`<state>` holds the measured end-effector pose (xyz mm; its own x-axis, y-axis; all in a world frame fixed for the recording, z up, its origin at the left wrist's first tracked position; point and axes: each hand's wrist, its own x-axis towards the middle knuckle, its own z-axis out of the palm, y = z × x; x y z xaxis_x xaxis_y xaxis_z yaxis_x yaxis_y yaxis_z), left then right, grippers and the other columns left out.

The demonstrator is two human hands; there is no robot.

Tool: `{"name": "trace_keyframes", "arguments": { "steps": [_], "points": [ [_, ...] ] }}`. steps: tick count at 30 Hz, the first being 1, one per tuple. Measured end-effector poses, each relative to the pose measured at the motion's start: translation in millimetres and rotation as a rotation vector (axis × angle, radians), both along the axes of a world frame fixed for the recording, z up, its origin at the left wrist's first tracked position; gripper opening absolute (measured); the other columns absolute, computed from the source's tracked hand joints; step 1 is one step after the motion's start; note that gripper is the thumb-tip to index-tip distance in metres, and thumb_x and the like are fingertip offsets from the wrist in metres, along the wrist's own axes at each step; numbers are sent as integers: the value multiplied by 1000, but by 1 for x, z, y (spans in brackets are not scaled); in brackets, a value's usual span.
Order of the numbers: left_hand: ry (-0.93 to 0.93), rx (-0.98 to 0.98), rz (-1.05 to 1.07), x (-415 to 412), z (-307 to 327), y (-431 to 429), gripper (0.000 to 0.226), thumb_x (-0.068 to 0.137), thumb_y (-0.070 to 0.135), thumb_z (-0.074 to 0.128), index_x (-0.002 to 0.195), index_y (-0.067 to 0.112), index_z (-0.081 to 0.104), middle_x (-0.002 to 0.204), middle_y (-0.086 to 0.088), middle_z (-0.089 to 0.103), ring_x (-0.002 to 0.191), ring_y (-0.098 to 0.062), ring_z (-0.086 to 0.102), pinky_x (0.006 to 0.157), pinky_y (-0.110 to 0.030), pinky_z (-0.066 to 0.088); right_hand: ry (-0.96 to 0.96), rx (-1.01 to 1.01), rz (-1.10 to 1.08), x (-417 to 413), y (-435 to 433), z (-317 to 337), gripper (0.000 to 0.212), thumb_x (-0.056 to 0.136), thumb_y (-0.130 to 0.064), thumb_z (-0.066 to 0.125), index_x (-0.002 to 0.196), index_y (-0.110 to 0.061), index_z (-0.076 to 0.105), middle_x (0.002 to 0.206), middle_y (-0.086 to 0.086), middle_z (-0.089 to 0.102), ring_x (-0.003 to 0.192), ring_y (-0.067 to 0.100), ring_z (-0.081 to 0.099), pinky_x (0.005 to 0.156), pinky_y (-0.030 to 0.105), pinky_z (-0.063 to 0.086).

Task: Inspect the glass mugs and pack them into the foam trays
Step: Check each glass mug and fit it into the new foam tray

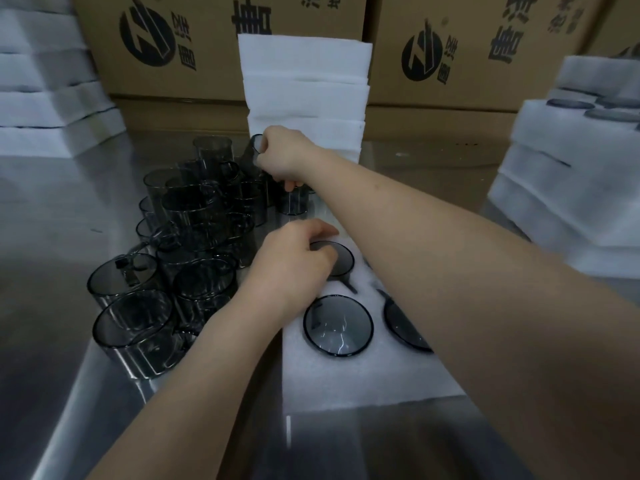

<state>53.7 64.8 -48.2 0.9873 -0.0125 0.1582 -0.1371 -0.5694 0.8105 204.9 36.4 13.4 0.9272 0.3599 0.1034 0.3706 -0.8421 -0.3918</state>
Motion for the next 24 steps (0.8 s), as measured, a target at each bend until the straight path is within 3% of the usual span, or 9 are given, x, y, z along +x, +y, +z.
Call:
{"name": "trace_keyframes", "arguments": {
  "steps": [2,6,10,12,15,19,22,24],
  "points": [
    [1,-2,5,0,0,0,38,86,12,52,118,26,68,118,8,68,114,-11,59,102,-35,46,-17,27,-29,1,-2,-6,16,91,-7,45,77,-13,48,100,17,68,67,29,62,54,26,49],
    [-17,-19,8,0,1,0,30,88,11,54,111,23,70,108,11,71,108,-7,62,96,-27,48,-77,134,-132,4,-2,-19,19,88,-6,50,100,-13,64,103,10,69,88,31,67,84,34,55],
    [-13,-11,3,0,0,0,35,87,11,52,115,24,69,113,10,70,111,-8,60,98,-28,47,-153,191,-188,5,-6,-16,24,92,-15,54,113,-15,66,108,9,69,94,31,68,85,38,56],
    [-4,-10,6,-1,0,0,40,86,12,51,120,26,67,120,8,67,115,-9,58,100,-29,45,-189,213,-186,3,-15,-8,23,93,-19,55,111,-14,68,107,9,69,95,30,67,85,39,56],
    [-12,-1,30,0,-1,0,40,89,15,52,125,28,63,124,7,63,114,-11,55,92,-23,41,-198,300,-136,-7,-36,9,19,93,-15,56,104,-12,71,99,9,70,92,28,68,82,39,57],
    [-49,-45,38,2,-6,1,58,90,19,54,144,32,39,121,9,56,107,-13,53,77,-19,38,-148,406,-47,-47,-78,25,11,95,-20,58,102,-17,66,98,6,71,86,23,70,60,21,53],
    [-113,-98,27,1,-7,2,76,89,29,60,150,37,15,124,11,48,103,-7,52,71,-10,34,-80,431,40,-83,-108,20,8,95,-21,61,87,-24,61,93,6,70,84,23,72,71,34,60],
    [-188,-128,4,-1,-5,2,78,85,39,65,146,38,17,130,13,46,110,-2,50,77,-8,35,-68,495,82,-104,-124,10,14,93,-16,64,82,-25,62,86,5,69,85,26,71,77,45,59]
  ]
}}
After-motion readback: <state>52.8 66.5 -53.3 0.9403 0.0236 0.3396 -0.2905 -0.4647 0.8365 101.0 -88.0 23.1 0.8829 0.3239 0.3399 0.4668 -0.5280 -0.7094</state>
